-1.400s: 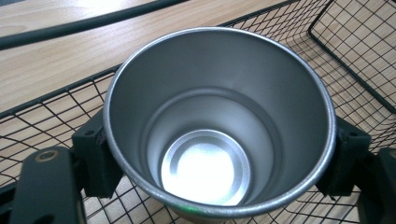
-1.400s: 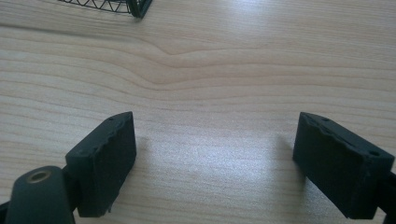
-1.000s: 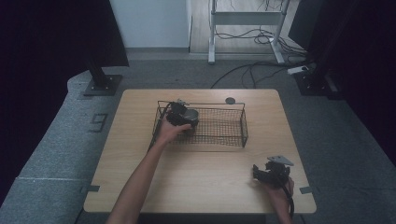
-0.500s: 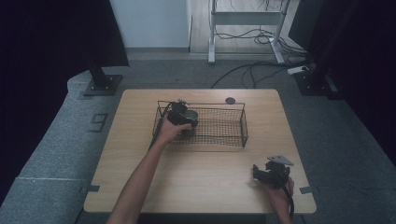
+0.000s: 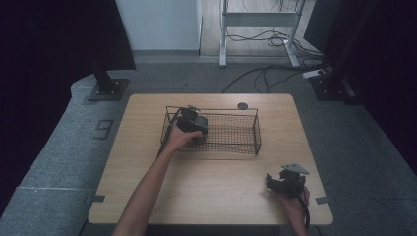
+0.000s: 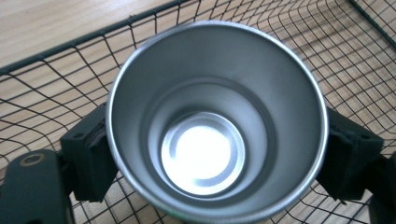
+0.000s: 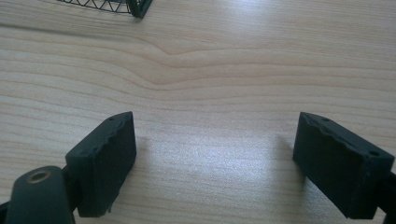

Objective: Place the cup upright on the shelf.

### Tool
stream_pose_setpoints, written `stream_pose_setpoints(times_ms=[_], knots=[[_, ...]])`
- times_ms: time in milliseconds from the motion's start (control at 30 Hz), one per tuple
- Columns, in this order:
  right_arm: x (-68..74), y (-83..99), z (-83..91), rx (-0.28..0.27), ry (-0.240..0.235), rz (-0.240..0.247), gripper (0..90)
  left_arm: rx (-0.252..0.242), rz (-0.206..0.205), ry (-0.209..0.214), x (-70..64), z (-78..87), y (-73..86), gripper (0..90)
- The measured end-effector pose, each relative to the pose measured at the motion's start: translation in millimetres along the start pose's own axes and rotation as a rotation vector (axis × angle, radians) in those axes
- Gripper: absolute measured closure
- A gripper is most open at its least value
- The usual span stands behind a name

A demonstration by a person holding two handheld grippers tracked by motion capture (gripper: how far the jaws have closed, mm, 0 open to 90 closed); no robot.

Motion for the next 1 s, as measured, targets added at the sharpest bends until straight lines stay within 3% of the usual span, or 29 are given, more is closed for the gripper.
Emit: stream_pose_setpoints(times_ms=[67,200,600,833,1000], knots=[[0.0,0.0,0.0,0.0,0.0,0.0,13.1,-0.01,0.006,-0.014,0.8,1.4,-1.1,13.0],[0.0,0.0,0.0,0.0,0.0,0.0,13.1,-0.018,-0.006,-0.003,-0.1,3.4,-1.3,10.9],[0.0,0.0,0.0,0.0,0.0,0.0,13.1,-0.163,-0.005,-0.027,-1.5,31.1,-13.4,9.6],[0.0,0.0,0.0,0.0,0.0,0.0,13.1,-0.215,-0.006,0.005,1.8,55.5,-11.2,11.1],[0.0,0.0,0.0,0.0,0.0,0.0,13.1,-0.228,-0.031,0.029,-1.7,66.7,-2.4,11.3]])
Point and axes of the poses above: each handheld gripper's, and its own axes: z roughly backward along the jaws, y roughly out of its underside, x roughly to its left, the point moved 7 cm from there along -z, roughly forward along the jaws, and after that the axes turned 7 degrees about x, right-handed, at the moved point
